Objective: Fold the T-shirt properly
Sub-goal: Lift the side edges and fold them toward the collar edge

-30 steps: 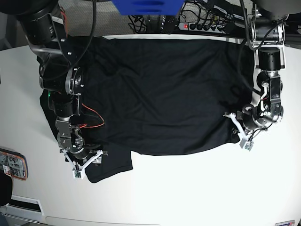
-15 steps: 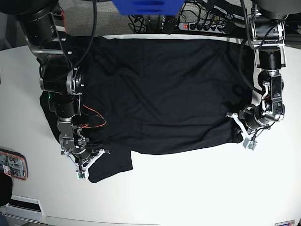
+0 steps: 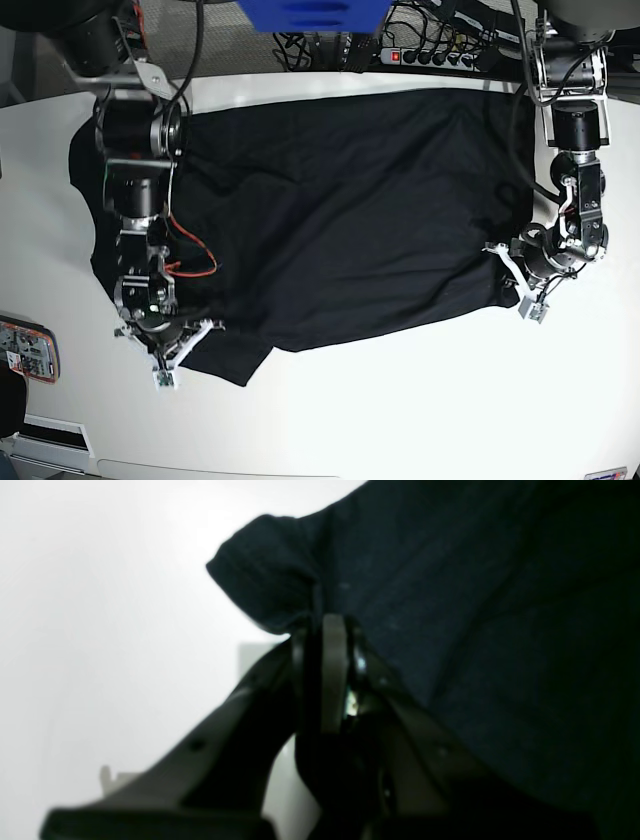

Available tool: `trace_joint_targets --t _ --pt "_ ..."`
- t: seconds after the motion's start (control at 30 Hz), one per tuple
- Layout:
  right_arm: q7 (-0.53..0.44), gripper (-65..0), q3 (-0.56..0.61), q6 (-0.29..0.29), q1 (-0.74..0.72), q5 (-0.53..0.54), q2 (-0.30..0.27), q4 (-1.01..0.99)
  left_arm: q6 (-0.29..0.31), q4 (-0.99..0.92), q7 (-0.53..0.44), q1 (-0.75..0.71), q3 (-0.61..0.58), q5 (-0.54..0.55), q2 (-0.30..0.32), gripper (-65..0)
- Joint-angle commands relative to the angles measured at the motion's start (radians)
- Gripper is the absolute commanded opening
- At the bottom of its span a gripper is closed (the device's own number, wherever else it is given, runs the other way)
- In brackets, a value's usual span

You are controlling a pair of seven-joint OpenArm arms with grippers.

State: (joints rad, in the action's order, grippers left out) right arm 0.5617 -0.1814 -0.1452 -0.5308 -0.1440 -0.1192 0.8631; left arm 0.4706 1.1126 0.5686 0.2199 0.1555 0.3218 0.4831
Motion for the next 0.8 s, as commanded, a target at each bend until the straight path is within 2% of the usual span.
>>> trace_joint_targets --t 0.0,0.17,0.3,0.43,0.53,0.6,0.77 --pt "-0.05 -65.0 0.0 0.002 -0.07 0.005 -0.006 0.055 -0.002 0.019 -0.025 0.036 0.005 0.012 0.026 -65.0" --pt "-0.047 -65.0 -0.002 0.002 -0.048 0.005 -0.007 0.126 -0.002 0.096 -0.026 0.031 0.006 0.007 0.05 -65.0" --pt "-0.047 -65.0 -0.002 0.002 0.056 0.005 -0.007 0.21 -0.002 0.229 -0.02 0.009 0.008 -0.082 0.056 -65.0" --pt "-0.047 -65.0 -0.002 0.002 0.067 0.005 -0.007 0.278 -0.002 0.346 -0.02 -0.044 0.008 -0.158 0.052 -65.0" --pt "-0.047 -65.0 -0.036 0.002 0.094 0.005 -0.009 0.319 -0.002 0.426 -0.022 -0.086 0.011 -0.165 0.03 -65.0" --pt "-0.047 -65.0 -0.085 0.002 0.123 0.004 -0.009 0.361 -0.002 0.482 -0.023 -0.138 0.059 -0.166 0.024 -65.0" --pt "-0.047 -65.0 -0.122 0.002 0.162 0.004 -0.009 0.413 -0.002 0.594 -0.023 -0.198 0.169 -0.166 -0.045 -65.0"
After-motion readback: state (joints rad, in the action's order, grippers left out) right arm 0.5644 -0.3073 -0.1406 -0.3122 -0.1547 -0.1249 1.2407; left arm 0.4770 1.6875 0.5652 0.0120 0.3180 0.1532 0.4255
